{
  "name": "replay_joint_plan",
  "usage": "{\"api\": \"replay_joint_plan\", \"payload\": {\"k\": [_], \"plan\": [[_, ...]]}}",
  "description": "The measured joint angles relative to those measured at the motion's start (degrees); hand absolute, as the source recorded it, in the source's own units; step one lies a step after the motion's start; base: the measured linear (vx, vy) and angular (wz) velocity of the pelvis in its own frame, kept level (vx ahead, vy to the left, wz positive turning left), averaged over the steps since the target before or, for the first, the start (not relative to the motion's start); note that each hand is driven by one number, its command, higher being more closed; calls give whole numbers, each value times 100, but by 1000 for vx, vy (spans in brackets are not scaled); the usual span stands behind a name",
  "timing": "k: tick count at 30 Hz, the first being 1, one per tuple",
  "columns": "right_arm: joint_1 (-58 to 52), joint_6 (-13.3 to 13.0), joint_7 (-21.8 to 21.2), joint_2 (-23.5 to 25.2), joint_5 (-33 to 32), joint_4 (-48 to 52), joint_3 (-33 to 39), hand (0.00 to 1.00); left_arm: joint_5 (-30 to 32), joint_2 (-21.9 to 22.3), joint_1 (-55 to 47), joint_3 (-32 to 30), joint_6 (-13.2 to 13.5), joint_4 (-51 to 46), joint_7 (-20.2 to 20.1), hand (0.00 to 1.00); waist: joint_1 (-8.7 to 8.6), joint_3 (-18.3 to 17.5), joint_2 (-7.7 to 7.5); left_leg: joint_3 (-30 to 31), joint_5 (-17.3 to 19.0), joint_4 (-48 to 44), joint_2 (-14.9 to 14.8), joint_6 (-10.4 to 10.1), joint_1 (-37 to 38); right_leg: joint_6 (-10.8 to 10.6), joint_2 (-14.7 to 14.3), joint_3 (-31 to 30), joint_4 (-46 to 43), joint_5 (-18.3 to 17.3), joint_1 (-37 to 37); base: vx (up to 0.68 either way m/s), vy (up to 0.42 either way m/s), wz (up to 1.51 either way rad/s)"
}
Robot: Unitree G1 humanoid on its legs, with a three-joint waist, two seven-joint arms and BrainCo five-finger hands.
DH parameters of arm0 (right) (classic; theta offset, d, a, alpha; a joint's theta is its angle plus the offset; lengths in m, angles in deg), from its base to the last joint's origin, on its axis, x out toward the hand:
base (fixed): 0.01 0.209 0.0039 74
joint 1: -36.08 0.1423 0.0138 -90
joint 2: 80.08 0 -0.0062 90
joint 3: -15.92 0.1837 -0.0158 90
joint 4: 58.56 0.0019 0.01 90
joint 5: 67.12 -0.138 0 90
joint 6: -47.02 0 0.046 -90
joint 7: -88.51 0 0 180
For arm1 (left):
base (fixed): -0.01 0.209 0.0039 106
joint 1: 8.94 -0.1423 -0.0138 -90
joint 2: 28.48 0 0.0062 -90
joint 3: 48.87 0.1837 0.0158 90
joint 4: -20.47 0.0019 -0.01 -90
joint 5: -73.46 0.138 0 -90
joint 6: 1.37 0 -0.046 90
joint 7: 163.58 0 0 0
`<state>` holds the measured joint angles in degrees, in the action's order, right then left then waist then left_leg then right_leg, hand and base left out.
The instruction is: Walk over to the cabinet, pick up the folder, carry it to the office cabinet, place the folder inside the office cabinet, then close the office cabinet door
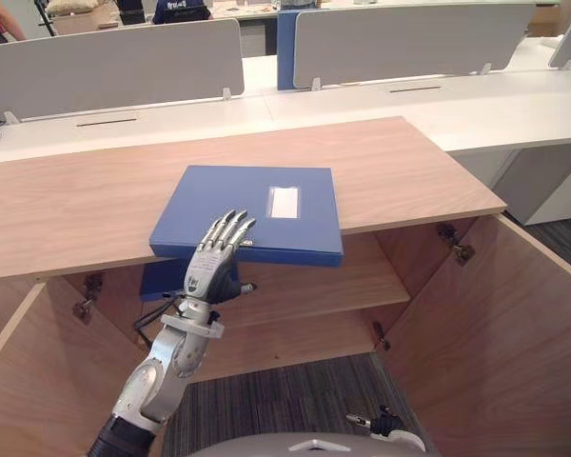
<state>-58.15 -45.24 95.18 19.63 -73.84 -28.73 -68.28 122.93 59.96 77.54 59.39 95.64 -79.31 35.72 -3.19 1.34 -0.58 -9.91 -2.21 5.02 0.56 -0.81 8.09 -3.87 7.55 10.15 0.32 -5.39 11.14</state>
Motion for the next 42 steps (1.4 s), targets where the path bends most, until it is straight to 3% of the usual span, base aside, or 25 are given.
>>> {"api": "replay_joint_plan", "payload": {"k": [1,2,10,14,25,32,42], "plan": [[0,0,0,1,-13,-8,3,0,33,23,11,1,-23,37,5,0,-14,-9,-1,-4,0,0,0,0,0,4,-1,-2,7,6,1,0,0,0],[2,-1,0,-2,-25,-36,11,0,93,61,61,11,-36,129,46,100,-17,-15,-1,-9,0,0,-1,0,0,5,-1,-7,14,15,1,0,0,0],[-39,19,-10,-2,-102,-155,129,0,362,76,565,91,-217,406,236,100,-49,-45,-32,-9,0,1,-1,0,-2,6,0,-11,16,22,0,0,0,0],[-43,23,-17,3,-265,-155,132,0,473,76,647,112,-217,470,287,100,-167,-48,-26,-14,0,1,-1,-1,-11,2,-1,-13,31,25,-3,0,0,0],[-61,23,-25,7,-449,-154,158,0,453,77,786,64,-198,407,375,100,-189,-48,-25,-108,16,1,-7,-8,-11,-9,-7,-97,114,114,-1,-2,-10,-4],[-85,-23,-20,1,-474,-150,120,0,-185,222,529,-366,-163,-454,426,100,-156,-50,-22,-154,18,0,-26,-10,-19,-58,-5,-186,67,147,-59,0,-3,-3],[-197,-135,-7,-18,-491,-150,105,0,-1252,656,202,-1269,-98,-2025,1230,100,-64,-70,5,-157,-3,-1,-43,7,-4,-56,-12,-326,-153,107,-143,-15,-8,-2]]}}
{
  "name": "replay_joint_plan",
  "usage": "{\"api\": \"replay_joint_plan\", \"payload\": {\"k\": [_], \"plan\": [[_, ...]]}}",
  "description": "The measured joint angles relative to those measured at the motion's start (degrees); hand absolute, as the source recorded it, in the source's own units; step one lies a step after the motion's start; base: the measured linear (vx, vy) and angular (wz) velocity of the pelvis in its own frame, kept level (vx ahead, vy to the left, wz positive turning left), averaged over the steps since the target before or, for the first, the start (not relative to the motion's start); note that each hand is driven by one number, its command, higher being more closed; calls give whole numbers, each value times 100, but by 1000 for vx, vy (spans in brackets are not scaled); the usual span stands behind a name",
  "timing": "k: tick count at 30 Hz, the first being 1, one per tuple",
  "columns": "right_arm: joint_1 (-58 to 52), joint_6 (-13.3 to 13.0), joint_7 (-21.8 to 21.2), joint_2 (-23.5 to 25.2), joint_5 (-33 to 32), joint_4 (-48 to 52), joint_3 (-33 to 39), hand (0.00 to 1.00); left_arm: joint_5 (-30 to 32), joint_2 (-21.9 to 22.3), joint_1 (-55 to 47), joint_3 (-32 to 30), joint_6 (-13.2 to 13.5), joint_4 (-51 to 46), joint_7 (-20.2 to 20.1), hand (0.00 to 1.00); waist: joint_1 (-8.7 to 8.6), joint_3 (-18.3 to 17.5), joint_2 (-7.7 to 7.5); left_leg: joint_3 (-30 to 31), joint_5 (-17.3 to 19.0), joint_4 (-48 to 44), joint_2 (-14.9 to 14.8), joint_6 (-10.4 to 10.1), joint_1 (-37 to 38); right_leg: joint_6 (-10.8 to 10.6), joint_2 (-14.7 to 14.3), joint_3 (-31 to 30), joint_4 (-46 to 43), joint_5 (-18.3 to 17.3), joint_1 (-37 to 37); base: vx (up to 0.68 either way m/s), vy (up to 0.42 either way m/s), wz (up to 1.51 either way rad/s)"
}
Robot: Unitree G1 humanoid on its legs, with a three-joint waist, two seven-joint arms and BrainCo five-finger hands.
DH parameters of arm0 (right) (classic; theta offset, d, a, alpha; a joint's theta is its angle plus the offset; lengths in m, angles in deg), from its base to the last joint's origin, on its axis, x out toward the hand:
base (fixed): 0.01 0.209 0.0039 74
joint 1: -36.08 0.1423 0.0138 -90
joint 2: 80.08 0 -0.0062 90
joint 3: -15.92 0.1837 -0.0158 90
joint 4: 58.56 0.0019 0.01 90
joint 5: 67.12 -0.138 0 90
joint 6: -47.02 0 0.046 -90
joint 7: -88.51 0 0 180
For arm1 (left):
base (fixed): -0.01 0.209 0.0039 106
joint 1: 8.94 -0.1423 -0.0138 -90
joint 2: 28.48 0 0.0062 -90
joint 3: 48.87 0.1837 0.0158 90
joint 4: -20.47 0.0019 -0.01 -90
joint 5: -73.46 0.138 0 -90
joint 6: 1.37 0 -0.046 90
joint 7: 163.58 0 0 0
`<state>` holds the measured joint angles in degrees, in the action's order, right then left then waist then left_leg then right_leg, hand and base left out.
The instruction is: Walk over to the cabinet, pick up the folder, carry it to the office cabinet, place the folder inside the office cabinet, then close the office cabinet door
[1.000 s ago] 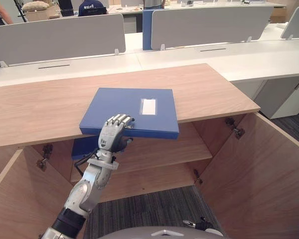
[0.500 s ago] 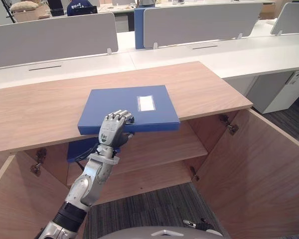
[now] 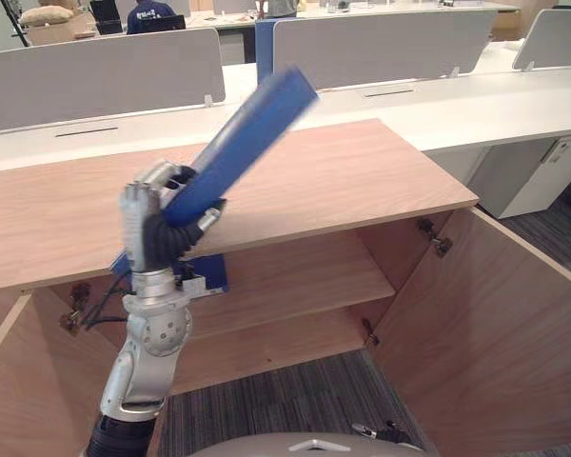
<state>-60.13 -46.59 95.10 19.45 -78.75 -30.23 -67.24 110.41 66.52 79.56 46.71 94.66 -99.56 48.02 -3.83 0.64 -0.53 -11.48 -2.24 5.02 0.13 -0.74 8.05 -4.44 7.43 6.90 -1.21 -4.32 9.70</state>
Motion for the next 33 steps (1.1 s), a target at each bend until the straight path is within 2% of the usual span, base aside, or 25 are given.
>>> {"api": "replay_joint_plan", "payload": {"k": [3,7,10,13,15,17,24,33], "plan": [[-43,2,15,-24,2,0,-39,0,-496,143,-128,-260,80,-330,160,100,59,-5,6,45,-31,1,1,18,2,29,2,18,-43,-29,-7,-49,-11,6],[-38,-1,20,-79,-2,9,-221,0,-1465,336,-400,-204,399,-685,152,100,105,-7,4,64,-66,2,4,27,-12,16,14,9,-141,-102,-59,-63,-5,3],[-40,-2,26,-79,-38,25,-231,0,-2052,342,-444,-73,626,-813,61,100,120,-20,3,73,-99,2,3,27,-16,12,13,2,-163,-100,-88,-14,1,1],[-41,-5,32,-78,-51,81,-281,0,-2457,440,-457,28,671,-943,-10,100,118,-26,-3,73,-110,2,1,32,-17,3,12,-3,-164,-89,-90,0,0,0],[-59,-15,54,-66,-168,285,-393,0,-2857,553,-504,139,853,-1009,-125,100,137,-29,-11,69,-125,1,13,46,-13,-62,13,-6,-179,-48,-97,0,0,0],[-61,-34,131,6,-220,539,-400,0,-3111,553,-512,231,911,-1032,-224,100,156,-29,-10,66,-137,1,12,50,-17,-69,12,-7,-197,-36,-105,0,0,0],[-110,-258,246,271,-483,1796,-432,0,-3599,766,-833,659,1030,-1150,-467,100,180,-22,-23,44,-170,2,17,71,-18,-51,19,-30,-205,-30,-140,-14,6,-1],[-288,-843,543,678,-722,4427,-328,0,-3791,771,-1201,872,1021,-630,-700,100,156,-9,-41,-96,-167,2,10,58,-109,-118,21,-165,-106,72,-259,-25,22,-8]]}}
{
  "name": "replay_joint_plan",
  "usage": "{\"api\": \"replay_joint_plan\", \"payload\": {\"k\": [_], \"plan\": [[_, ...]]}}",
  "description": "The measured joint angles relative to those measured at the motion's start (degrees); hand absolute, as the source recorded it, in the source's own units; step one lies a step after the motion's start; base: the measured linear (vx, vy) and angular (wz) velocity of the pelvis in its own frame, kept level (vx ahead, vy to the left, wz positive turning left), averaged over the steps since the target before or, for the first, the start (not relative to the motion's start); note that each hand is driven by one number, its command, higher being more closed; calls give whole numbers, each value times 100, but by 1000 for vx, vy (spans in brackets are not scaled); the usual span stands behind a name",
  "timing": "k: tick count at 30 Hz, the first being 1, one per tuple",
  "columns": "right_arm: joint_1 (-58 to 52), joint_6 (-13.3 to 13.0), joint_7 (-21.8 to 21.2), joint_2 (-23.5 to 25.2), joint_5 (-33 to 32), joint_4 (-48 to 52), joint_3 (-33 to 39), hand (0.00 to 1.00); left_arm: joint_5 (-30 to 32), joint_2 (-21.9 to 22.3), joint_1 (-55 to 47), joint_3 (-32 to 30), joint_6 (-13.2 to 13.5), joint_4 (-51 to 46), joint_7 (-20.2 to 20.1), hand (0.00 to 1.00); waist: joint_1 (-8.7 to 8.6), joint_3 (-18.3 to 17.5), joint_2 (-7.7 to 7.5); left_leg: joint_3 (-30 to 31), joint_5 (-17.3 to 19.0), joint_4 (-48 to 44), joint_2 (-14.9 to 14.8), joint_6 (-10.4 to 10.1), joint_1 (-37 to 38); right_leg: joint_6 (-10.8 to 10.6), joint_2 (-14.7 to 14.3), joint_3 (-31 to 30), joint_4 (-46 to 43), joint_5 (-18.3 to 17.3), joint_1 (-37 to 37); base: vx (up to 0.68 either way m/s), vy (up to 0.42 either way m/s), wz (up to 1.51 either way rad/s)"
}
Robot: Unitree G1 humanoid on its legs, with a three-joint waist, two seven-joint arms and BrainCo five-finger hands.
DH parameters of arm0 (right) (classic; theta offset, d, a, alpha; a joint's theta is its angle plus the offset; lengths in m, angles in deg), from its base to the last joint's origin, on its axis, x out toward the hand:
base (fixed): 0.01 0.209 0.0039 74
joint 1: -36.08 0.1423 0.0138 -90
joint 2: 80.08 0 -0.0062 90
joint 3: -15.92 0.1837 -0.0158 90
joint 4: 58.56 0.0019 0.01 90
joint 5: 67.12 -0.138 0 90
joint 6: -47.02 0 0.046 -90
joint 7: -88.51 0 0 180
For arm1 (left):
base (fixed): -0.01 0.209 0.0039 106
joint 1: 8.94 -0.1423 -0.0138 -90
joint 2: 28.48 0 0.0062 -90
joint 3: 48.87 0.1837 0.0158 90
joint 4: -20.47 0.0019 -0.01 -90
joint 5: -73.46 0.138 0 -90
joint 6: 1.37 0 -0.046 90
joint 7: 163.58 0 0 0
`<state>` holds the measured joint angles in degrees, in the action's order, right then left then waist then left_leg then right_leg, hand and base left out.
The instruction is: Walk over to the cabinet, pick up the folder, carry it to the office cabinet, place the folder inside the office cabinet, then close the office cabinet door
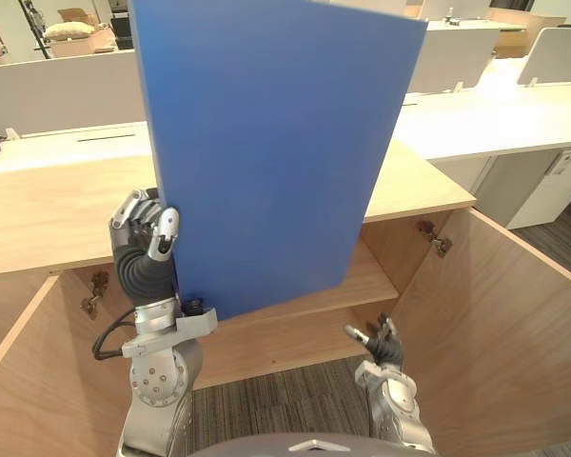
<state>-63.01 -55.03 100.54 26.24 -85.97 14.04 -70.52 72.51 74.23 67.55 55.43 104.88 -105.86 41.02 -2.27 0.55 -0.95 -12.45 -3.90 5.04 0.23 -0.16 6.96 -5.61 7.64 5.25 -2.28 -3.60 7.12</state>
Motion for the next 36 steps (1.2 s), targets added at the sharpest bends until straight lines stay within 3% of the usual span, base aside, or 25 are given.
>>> {"api": "replay_joint_plan", "payload": {"k": [3,8,16,26,36], "plan": [[-21,-215,79,135,-2,713,5,0,1,0,-7,-11,0,61,-7,100,-2,8,-23,-15,1,0,1,0,-12,0,5,-17,-1,15,-25,-1,13,-2],[-67,-341,52,252,-120,1557,-61,0,6,1,-73,-50,-17,165,-84,100,-4,45,-75,-39,6,-1,12,0,-17,29,2,-46,20,52,-38,9,8,-2],[-62,-671,-465,234,-595,2682,-408,0,126,0,-75,-100,-16,161,-258,100,0,47,-72,-56,16,-2,18,5,-23,24,1,-69,62,59,-39,5,3,-1],[172,-695,-1025,-47,-907,3241,-696,0,227,-6,3,-360,127,79,-371,100,19,80,-75,-37,12,-2,24,18,-102,29,3,-41,74,59,-103,1,0,0],[411,-692,-1098,-203,-998,3242,-775,0,232,-26,97,-485,167,-39,-407,100,17,101,-105,-34,13,-2,29,18,-111,34,4,-36,84,55,-107,0,0,0]]}}
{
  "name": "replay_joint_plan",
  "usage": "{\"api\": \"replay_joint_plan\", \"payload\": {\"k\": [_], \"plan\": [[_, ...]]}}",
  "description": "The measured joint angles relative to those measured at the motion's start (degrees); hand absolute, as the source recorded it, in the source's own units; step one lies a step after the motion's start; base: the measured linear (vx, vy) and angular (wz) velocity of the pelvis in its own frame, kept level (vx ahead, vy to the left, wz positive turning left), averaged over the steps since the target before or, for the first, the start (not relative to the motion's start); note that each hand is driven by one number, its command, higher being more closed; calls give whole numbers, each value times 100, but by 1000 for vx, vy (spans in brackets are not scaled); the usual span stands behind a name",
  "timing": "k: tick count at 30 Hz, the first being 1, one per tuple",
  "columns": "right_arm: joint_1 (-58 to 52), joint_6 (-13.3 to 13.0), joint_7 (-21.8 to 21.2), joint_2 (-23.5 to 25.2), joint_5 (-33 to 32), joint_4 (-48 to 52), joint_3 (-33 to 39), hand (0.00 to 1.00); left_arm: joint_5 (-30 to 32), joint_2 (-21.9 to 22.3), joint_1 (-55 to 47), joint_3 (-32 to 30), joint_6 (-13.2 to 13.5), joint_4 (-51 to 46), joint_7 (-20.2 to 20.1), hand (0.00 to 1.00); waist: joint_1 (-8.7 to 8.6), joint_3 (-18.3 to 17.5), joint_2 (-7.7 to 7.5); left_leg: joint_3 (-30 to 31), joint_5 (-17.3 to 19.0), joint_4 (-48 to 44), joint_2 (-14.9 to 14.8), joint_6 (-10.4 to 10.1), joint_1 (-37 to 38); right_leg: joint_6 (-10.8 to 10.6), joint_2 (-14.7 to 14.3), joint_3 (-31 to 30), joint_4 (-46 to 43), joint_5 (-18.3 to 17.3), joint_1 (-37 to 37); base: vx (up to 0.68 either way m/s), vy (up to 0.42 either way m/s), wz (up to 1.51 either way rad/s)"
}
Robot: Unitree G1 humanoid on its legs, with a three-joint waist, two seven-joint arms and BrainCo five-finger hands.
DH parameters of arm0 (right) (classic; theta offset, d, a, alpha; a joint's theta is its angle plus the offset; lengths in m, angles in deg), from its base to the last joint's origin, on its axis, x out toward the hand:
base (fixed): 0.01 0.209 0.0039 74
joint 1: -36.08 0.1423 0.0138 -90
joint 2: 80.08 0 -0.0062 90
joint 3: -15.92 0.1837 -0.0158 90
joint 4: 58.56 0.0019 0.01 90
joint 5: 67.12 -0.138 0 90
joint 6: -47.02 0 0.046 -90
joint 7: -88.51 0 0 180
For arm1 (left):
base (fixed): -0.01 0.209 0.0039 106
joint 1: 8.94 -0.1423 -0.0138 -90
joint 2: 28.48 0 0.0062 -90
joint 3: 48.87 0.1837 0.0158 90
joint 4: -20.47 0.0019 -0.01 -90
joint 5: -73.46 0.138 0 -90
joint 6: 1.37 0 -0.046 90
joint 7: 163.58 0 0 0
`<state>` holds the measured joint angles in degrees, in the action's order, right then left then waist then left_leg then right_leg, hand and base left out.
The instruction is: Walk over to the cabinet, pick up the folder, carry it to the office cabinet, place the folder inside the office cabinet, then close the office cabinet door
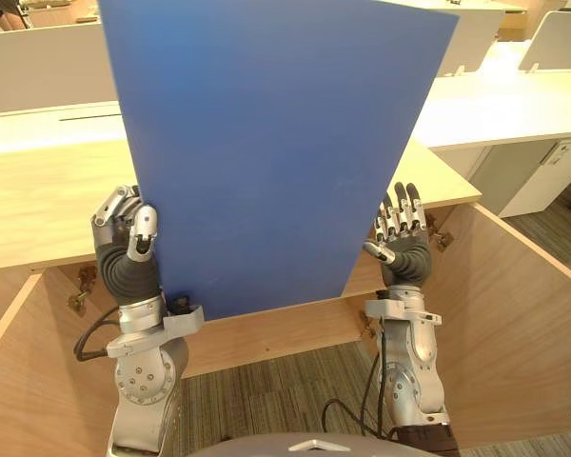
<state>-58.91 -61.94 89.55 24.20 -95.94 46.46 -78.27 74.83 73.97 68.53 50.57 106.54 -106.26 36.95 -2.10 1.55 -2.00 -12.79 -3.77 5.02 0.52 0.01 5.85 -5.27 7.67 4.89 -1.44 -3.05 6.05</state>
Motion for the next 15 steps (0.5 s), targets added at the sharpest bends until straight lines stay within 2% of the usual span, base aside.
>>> {"api": "replay_joint_plan", "payload": {"k": [7,15], "plan": [[-1,61,-123,-115,250,-47,51,0,254,-3,0,-217,9,6,-125,100,-7,1,-1,2,-1,1,2,0,-2,3,3,20,0,-2,-1,0,0,0],[-5,188,-127,-97,586,-522,469,0,568,7,-2,-623,7,237,-226,100,-7,7,-6,13,-4,1,4,2,-8,0,4,32,0,-1,-1,0,0,0]]}}
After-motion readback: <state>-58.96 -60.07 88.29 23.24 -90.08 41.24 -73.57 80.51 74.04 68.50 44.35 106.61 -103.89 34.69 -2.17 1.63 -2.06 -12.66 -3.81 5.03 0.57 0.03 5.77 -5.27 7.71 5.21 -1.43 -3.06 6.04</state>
